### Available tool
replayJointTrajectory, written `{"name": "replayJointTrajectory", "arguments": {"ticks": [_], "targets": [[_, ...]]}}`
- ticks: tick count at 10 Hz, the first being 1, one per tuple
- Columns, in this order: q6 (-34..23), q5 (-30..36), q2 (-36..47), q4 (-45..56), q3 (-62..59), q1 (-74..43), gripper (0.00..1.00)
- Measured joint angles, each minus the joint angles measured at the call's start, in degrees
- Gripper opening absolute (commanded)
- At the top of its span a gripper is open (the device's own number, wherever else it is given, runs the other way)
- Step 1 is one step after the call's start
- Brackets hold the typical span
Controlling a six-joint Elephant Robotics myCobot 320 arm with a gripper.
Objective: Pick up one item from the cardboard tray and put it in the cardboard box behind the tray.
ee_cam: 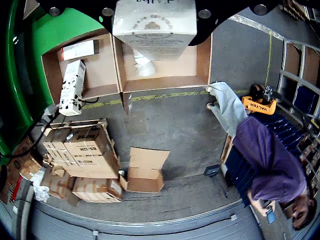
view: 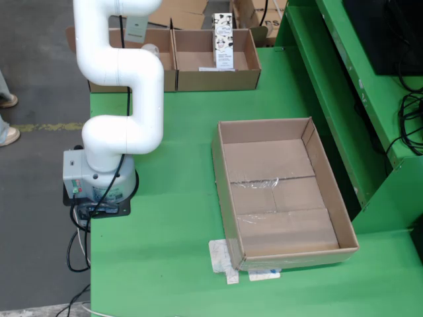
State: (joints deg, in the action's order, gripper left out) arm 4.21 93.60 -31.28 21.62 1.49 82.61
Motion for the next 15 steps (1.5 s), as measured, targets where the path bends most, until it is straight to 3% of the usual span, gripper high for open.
{"name": "replayJointTrajectory", "arguments": {"ticks": [3, 8, 15], "targets": [[-0.79, 0.97, 4.21, -6.51, 7.38, -1.84, 0.0], [-1.58, 3.69, 18.1, -19.87, 20.65, -3.95, 0.0], [0.62, 4.66, 20.39, -38.93, 39.81, -3.43, 0.0]]}}
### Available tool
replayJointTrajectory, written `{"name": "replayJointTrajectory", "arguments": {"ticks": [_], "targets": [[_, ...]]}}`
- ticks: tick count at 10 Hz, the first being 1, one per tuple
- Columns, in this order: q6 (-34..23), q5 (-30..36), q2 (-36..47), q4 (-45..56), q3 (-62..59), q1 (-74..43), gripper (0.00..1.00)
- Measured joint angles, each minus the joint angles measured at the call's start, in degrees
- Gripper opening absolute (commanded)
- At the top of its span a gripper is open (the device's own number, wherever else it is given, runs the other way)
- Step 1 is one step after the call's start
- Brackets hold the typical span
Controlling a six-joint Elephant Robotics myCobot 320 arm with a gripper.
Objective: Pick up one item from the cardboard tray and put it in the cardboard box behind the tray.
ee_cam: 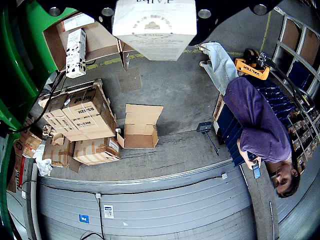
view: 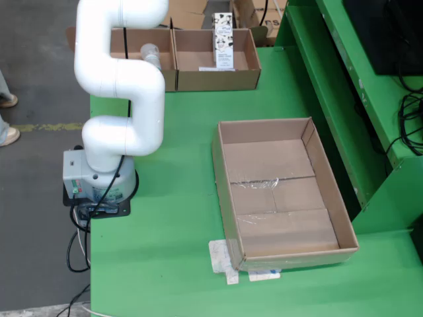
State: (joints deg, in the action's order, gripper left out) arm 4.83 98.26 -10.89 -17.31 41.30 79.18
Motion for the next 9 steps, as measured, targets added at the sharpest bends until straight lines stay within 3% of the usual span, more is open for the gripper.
{"name": "replayJointTrajectory", "arguments": {"ticks": [9], "targets": [[3.25, 1.14, 4.39, -23.38, 24.44, 1.06, 0.0]]}}
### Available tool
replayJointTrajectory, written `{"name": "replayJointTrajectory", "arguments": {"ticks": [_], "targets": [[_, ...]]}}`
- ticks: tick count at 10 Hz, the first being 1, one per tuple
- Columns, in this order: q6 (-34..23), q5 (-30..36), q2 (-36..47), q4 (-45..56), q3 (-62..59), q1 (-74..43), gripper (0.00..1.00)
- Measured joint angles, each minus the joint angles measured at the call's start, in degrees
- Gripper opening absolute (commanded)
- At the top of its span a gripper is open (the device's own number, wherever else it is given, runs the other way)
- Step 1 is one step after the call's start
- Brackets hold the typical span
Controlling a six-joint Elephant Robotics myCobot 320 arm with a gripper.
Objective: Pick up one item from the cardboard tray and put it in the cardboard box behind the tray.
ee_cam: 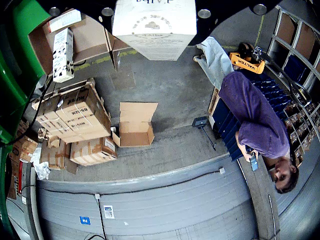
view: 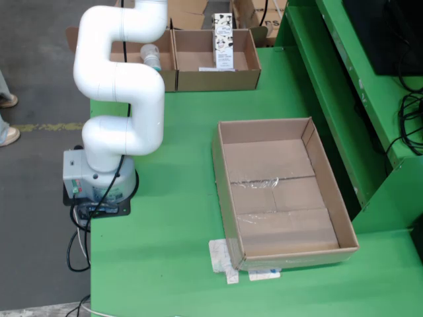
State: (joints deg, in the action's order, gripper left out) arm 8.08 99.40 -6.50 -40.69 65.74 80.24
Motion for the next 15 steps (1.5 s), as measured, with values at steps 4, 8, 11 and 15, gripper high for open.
{"name": "replayJointTrajectory", "arguments": {"ticks": [4, 8, 11, 15], "targets": [[1.06, -0.26, 1.93, -5.1, 10.98, 0.7, 0.0], [1.41, 1.05, 1.32, -6.68, 21.35, 0.44, 0.0], [1.41, 5.01, -1.76, -10.9, 29.35, -1.49, 0.0], [2.55, 8.61, -4.13, -16.96, 38.58, -2.9, 0.0]]}}
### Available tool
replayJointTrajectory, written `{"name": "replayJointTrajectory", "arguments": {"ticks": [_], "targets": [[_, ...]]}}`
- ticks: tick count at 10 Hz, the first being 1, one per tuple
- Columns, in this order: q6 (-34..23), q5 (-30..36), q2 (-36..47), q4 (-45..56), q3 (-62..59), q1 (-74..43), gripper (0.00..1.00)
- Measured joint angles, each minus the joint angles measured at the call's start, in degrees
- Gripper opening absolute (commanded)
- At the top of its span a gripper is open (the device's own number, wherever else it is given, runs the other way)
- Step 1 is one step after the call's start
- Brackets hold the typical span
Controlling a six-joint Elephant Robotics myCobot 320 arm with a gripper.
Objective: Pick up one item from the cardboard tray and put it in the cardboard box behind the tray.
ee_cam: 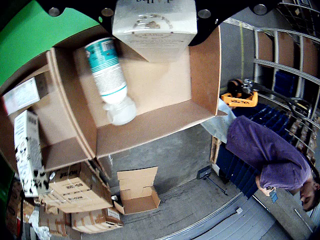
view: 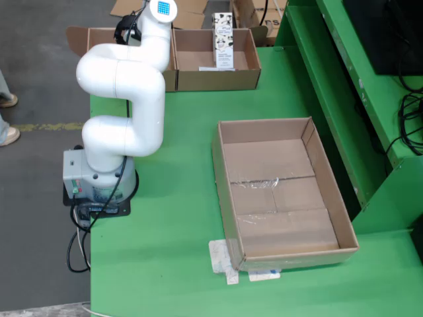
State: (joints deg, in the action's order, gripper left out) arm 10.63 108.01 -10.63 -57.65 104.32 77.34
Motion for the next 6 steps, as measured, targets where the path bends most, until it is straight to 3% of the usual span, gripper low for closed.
{"name": "replayJointTrajectory", "arguments": {"ticks": [6], "targets": [[0.26, 0.71, -0.79, -2.81, 1.14, -0.53, 0.0]]}}
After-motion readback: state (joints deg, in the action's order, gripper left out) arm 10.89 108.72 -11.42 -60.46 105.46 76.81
